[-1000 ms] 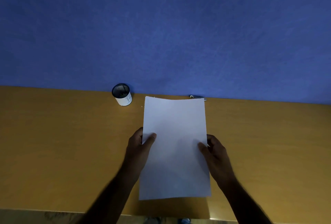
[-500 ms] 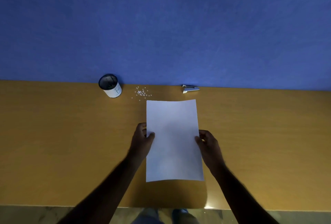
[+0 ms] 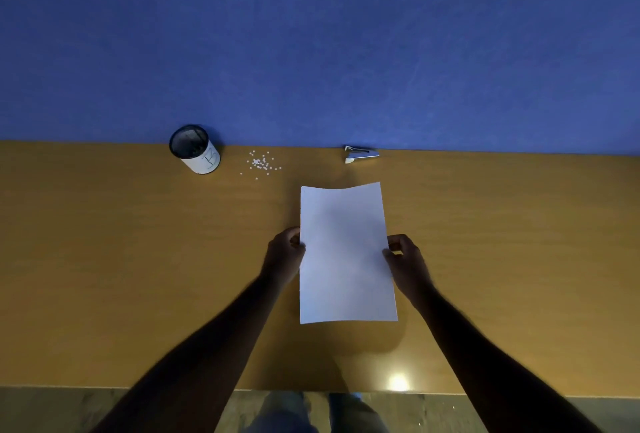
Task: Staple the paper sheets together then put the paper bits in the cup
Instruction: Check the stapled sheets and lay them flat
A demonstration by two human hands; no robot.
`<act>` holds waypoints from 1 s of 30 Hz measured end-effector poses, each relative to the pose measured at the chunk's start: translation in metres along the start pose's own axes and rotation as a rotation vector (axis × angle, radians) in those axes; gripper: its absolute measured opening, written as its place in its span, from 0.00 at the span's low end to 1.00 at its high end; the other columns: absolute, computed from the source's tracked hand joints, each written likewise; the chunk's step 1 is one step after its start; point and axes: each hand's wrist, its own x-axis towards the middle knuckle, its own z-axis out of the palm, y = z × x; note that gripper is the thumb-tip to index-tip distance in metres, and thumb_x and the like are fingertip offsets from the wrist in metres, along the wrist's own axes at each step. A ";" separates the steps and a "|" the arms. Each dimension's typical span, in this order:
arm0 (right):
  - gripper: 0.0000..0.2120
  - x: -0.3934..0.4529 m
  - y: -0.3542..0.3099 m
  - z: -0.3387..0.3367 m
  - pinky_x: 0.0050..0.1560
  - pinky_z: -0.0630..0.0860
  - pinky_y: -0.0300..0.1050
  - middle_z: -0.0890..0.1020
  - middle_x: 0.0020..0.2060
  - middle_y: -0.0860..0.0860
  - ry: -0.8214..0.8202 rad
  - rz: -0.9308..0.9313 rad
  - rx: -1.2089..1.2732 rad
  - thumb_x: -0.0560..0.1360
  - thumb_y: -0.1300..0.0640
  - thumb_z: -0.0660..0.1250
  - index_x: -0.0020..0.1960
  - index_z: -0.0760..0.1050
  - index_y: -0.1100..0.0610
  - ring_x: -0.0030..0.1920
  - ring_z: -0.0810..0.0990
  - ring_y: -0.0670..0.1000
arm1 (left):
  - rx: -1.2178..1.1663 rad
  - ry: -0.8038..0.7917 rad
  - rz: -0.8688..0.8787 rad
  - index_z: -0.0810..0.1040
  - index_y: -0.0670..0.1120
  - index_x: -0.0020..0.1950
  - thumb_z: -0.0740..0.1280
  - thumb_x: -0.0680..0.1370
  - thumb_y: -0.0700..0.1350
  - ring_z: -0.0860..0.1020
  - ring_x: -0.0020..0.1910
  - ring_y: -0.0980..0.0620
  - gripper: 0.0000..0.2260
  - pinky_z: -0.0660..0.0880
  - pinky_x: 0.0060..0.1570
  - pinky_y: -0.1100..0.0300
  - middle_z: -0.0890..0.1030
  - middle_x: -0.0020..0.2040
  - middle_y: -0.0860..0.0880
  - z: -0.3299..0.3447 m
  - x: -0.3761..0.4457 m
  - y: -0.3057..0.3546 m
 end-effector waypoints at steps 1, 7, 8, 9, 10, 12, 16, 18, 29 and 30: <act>0.08 0.003 0.001 0.001 0.41 0.82 0.49 0.82 0.51 0.47 0.000 -0.006 -0.012 0.80 0.57 0.66 0.59 0.76 0.52 0.46 0.82 0.48 | 0.015 -0.003 0.009 0.81 0.47 0.71 0.67 0.81 0.41 0.85 0.51 0.50 0.18 0.83 0.51 0.55 0.87 0.60 0.49 0.002 0.001 -0.001; 0.08 0.008 0.012 0.005 0.37 0.76 0.38 0.82 0.47 0.46 0.037 -0.018 -0.060 0.79 0.57 0.69 0.57 0.76 0.53 0.44 0.81 0.46 | 0.067 0.006 0.034 0.82 0.47 0.72 0.67 0.82 0.39 0.82 0.45 0.54 0.18 0.75 0.40 0.67 0.87 0.60 0.49 0.016 0.002 -0.005; 0.07 0.008 0.015 0.005 0.37 0.76 0.38 0.82 0.46 0.46 0.043 -0.008 -0.064 0.79 0.57 0.70 0.57 0.76 0.53 0.44 0.81 0.45 | 0.071 0.014 0.035 0.81 0.46 0.72 0.67 0.82 0.38 0.81 0.45 0.55 0.18 0.73 0.39 0.70 0.87 0.61 0.49 0.018 0.003 -0.005; 0.07 0.008 0.017 0.005 0.37 0.76 0.39 0.83 0.46 0.46 0.047 0.000 -0.061 0.79 0.57 0.70 0.56 0.77 0.53 0.44 0.81 0.46 | 0.065 0.027 0.036 0.81 0.46 0.73 0.68 0.82 0.38 0.81 0.46 0.55 0.19 0.72 0.39 0.72 0.87 0.61 0.48 0.018 0.004 -0.006; 0.07 0.009 0.020 0.006 0.38 0.77 0.40 0.83 0.46 0.47 0.052 0.009 -0.056 0.78 0.58 0.71 0.56 0.77 0.54 0.45 0.82 0.47 | 0.057 0.035 0.034 0.81 0.45 0.73 0.68 0.82 0.38 0.81 0.47 0.55 0.19 0.71 0.39 0.72 0.87 0.61 0.48 0.019 0.005 -0.006; 0.08 0.008 0.024 0.006 0.38 0.75 0.39 0.83 0.46 0.48 0.069 0.017 -0.053 0.78 0.59 0.72 0.56 0.78 0.55 0.45 0.81 0.49 | 0.038 0.048 0.035 0.80 0.45 0.73 0.69 0.81 0.39 0.81 0.50 0.54 0.19 0.74 0.46 0.67 0.87 0.61 0.47 0.020 0.008 -0.006; 0.08 0.005 0.031 0.005 0.35 0.70 0.34 0.83 0.45 0.48 0.080 0.012 -0.054 0.78 0.60 0.72 0.56 0.79 0.57 0.44 0.80 0.49 | 0.010 0.045 0.042 0.80 0.45 0.74 0.71 0.81 0.40 0.83 0.55 0.52 0.20 0.77 0.55 0.60 0.87 0.62 0.46 0.022 0.013 -0.007; 0.09 0.007 0.035 0.005 0.36 0.71 0.34 0.84 0.46 0.49 0.079 0.019 -0.047 0.77 0.59 0.73 0.56 0.79 0.58 0.46 0.82 0.50 | 0.001 0.044 0.042 0.80 0.45 0.74 0.72 0.81 0.41 0.83 0.56 0.52 0.20 0.79 0.57 0.59 0.87 0.62 0.47 0.023 0.014 -0.008; 0.11 0.010 0.049 0.007 0.38 0.75 0.39 0.85 0.47 0.50 0.100 0.018 -0.043 0.76 0.57 0.74 0.57 0.79 0.57 0.45 0.84 0.52 | 0.003 0.033 0.045 0.78 0.45 0.76 0.73 0.81 0.43 0.82 0.55 0.53 0.23 0.78 0.56 0.60 0.86 0.64 0.47 0.022 0.014 -0.010; 0.11 0.009 0.049 0.007 0.39 0.75 0.39 0.85 0.46 0.51 0.104 0.009 -0.045 0.76 0.58 0.74 0.57 0.79 0.57 0.45 0.83 0.52 | 0.002 0.029 0.044 0.77 0.45 0.77 0.73 0.81 0.43 0.82 0.57 0.53 0.23 0.78 0.56 0.60 0.85 0.65 0.47 0.020 0.014 -0.011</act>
